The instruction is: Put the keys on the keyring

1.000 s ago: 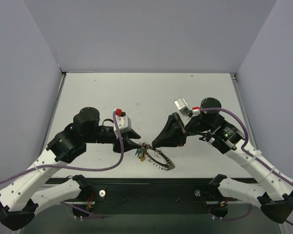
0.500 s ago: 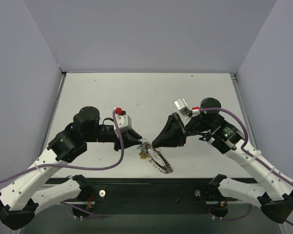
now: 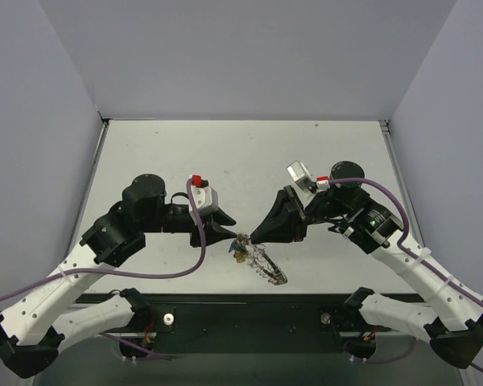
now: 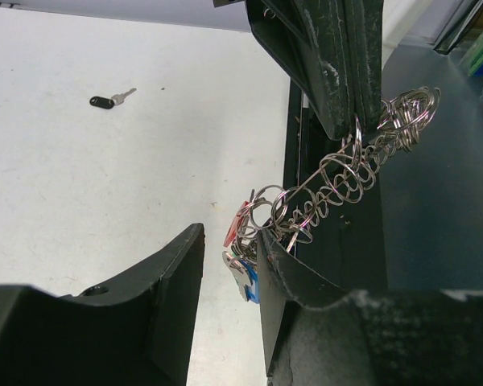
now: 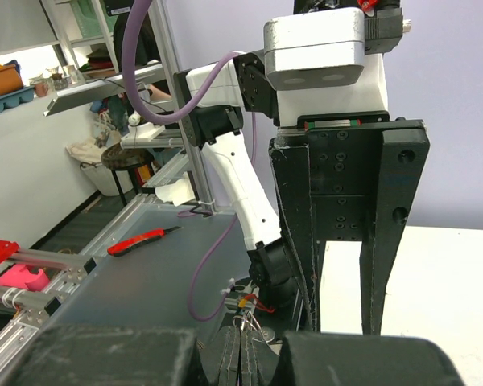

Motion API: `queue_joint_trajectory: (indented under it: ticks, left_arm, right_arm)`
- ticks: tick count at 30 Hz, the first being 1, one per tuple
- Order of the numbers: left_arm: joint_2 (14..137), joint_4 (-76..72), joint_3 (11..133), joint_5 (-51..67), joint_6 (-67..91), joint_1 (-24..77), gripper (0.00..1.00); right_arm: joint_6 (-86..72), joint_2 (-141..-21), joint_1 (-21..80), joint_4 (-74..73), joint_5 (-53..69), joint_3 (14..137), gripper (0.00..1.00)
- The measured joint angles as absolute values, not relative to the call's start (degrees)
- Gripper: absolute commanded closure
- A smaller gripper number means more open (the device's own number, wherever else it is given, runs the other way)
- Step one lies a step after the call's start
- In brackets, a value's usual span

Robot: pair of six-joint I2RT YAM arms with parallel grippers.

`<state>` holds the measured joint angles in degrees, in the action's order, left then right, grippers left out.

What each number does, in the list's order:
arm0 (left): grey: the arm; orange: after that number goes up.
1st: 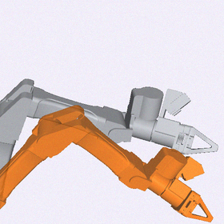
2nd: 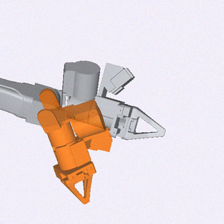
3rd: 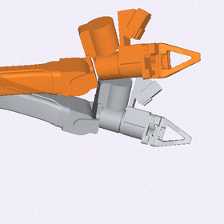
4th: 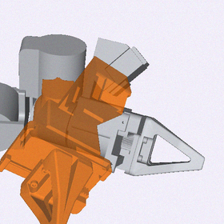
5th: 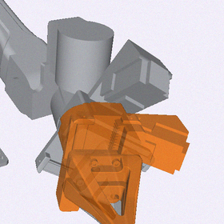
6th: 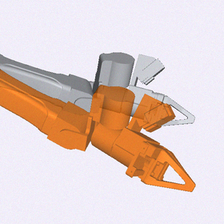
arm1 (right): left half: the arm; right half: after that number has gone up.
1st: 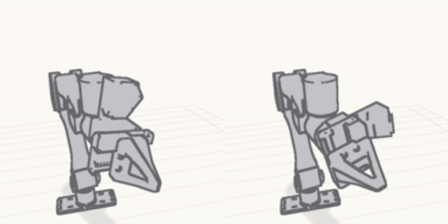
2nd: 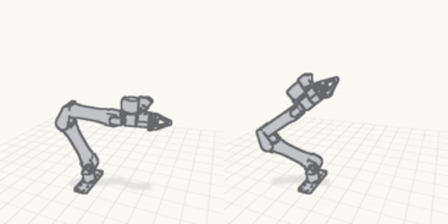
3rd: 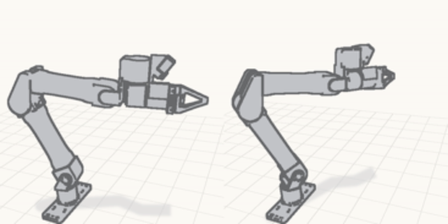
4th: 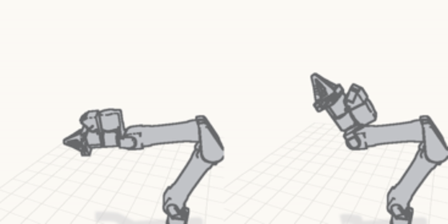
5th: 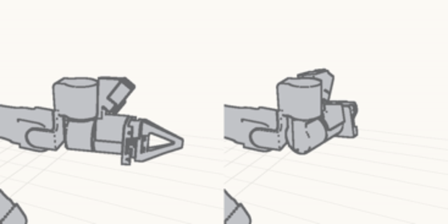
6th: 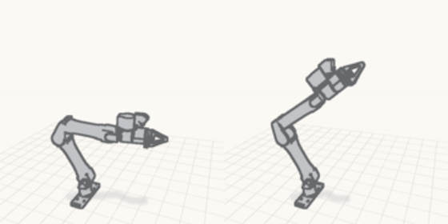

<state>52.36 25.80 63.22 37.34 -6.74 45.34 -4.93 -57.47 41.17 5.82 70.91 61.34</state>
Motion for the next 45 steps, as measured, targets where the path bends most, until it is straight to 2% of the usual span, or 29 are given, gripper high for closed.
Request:
queue_joint_trajectory:
  ticks: [4, 8, 12, 13, 35, 36, 37, 40, 45]
  left_arm:
    - [52.34, 25.8, 63.22, 37.56, -6.74, 45.34, 0.6]
    - [52.31, 25.43, 62.89, 38.46, -6.66, 45.34, 0.67]
    - [52.38, 25.02, 62.28, 40.03, -6.57, 45.34, 0.91]
    - [52.42, 24.99, 62.26, 40.4, -6.52, 45.34, 1.0]
    - [47.88, 26.65, 62.24, 37.71, -8.14, 45.34, 1.0]
    - [47.79, 27.03, 62.24, 37.67, -8.25, 45.34, 0.93]
    - [47.72, 27.33, 62.24, 37.67, -8.47, 45.34, 0.74]
    - [47.33, 28.62, 62.22, 37.82, -9.91, 45.34, 0.57]
    - [46.7, 30.48, 62.22, 38.7, -11.7, 45.34, 0.5]
  right_arm:
    - [-4.93, -57.47, 41.17, 5.82, 70.91, 61.34, 1.0]
    - [-4.93, -57.47, 41.17, 5.82, 70.91, 61.34, 1.0]
    - [-4.91, -57.47, 41.15, 5.82, 70.91, 61.34, 1.0]
    - [-4.93, -57.47, 41.04, 5.82, 70.89, 61.34, 1.0]
    - [-4.93, -57.47, 40.91, 5.82, 70.89, 61.25, 1.0]
    - [-4.93, -57.47, 40.93, 5.8, 70.89, 61.25, 1.0]
    - [-4.93, -57.47, 40.91, 5.82, 70.91, 61.25, 1.0]
    - [-4.93, -57.47, 40.93, 5.8, 71.0, 61.25, 1.0]
    - [-4.93, -57.47, 40.91, 5.8, 72.1, 61.25, 1.0]
